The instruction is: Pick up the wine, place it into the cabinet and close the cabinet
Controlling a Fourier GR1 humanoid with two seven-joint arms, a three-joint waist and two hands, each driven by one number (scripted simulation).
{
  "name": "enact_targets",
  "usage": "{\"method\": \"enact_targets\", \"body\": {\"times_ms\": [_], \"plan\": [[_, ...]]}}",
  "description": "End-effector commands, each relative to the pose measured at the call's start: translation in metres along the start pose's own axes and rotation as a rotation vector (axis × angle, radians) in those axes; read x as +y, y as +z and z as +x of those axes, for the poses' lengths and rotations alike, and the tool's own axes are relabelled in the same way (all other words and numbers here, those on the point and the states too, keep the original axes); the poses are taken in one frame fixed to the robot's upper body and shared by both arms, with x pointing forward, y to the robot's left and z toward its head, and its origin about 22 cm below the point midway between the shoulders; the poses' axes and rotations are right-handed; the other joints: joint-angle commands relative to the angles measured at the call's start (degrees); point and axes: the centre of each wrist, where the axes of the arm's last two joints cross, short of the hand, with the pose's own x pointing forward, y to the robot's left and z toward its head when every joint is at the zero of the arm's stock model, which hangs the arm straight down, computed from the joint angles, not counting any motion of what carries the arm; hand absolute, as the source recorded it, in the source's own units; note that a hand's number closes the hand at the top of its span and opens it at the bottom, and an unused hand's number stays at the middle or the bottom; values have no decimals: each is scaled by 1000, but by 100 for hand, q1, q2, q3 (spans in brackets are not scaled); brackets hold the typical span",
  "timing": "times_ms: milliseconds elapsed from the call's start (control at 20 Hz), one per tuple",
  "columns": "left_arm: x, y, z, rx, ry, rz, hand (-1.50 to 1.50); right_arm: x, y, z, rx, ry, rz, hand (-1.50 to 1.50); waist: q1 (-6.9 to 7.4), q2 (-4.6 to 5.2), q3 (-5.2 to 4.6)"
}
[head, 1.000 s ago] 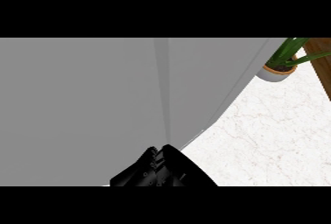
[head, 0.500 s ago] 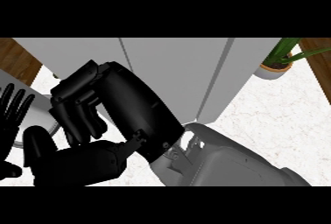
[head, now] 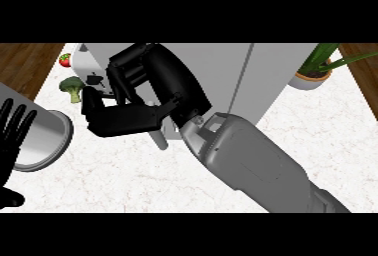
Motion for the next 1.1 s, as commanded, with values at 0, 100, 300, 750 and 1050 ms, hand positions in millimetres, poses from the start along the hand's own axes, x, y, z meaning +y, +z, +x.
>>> {"method": "enact_targets", "body": {"times_ms": [0, 100, 300, 750, 1050], "plan": [[9, 2, 6, -8, -20, 41, -150, -34, -14, -24, 16, -9, -39, 150, -14, 36, -35], [2, -5, 7, 25, -12, 48, -150, -42, -14, -31, 19, 34, -53, 150, -32, 28, -34], [3, -7, 12, 10, 11, 50, -150, -79, -12, -31, 15, 43, -65, 150, -13, 37, -33], [0, -23, 8, 0, 10, 3, -150, -99, -19, -45, 6, 111, -90, 150, -4, 82, -38], [-6, -17, 2, 27, 22, -20, -150, -102, -22, -48, 11, 110, -101, 150, 67, 78, -37]]}}
